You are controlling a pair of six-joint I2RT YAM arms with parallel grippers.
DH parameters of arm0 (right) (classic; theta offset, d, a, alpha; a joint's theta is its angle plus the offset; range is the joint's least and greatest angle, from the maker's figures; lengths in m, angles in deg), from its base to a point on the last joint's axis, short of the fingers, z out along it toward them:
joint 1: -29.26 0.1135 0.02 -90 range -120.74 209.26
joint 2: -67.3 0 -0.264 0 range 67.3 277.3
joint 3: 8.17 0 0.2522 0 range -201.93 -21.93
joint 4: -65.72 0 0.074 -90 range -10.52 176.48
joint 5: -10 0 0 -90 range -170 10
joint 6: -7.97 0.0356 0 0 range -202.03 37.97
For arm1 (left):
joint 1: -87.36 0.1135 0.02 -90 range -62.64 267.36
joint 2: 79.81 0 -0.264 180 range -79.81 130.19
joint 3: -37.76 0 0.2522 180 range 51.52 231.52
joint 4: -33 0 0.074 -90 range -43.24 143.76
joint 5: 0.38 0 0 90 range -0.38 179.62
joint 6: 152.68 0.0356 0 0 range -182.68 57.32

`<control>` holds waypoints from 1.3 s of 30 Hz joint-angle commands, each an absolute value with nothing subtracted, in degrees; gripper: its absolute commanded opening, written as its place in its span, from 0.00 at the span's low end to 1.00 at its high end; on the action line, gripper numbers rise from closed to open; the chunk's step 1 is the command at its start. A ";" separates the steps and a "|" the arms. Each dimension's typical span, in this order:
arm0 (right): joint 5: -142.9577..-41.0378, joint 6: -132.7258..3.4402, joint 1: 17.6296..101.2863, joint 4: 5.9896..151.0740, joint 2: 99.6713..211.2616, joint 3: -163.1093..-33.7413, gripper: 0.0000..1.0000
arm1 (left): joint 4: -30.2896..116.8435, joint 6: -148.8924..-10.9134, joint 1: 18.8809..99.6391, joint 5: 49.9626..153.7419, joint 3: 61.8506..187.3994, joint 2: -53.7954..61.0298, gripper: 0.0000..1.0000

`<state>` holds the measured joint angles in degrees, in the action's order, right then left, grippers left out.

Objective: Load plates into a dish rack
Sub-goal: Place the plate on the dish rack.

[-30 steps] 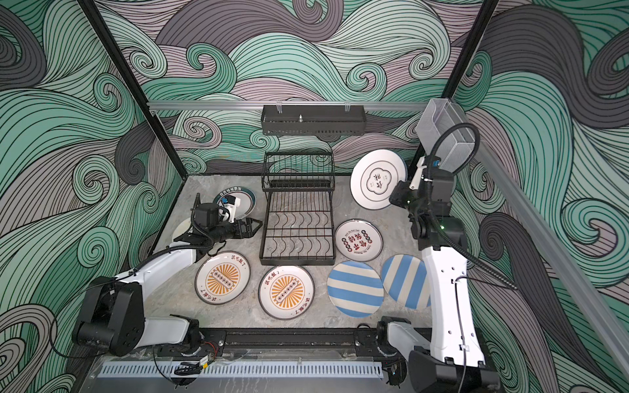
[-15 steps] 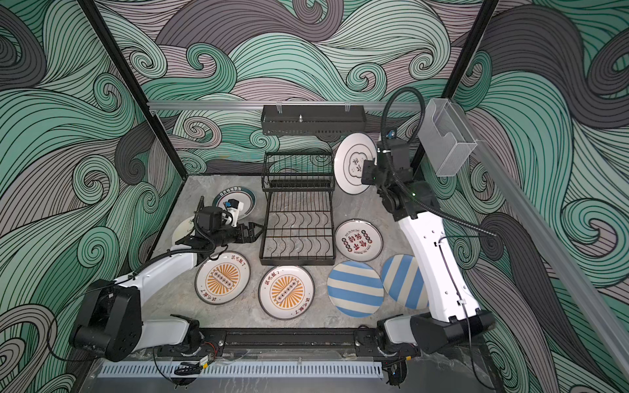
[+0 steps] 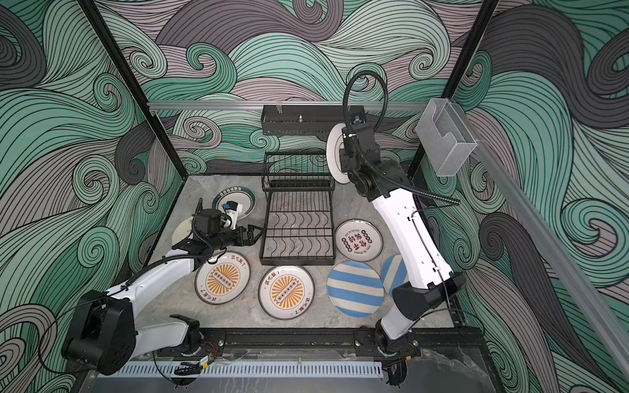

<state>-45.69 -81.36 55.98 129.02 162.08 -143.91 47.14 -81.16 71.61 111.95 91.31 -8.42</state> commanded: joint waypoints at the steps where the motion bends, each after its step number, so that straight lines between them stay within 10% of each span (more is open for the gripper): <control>1: -38.70 -83.55 57.67 130.30 164.75 -149.15 0.00 | 49.17 -80.19 70.78 110.41 90.57 -9.56 0.99; 39: -18.98 -83.34 63.50 136.20 181.15 -164.48 0.00 | 47.84 -76.59 67.23 116.28 88.23 -5.29 0.99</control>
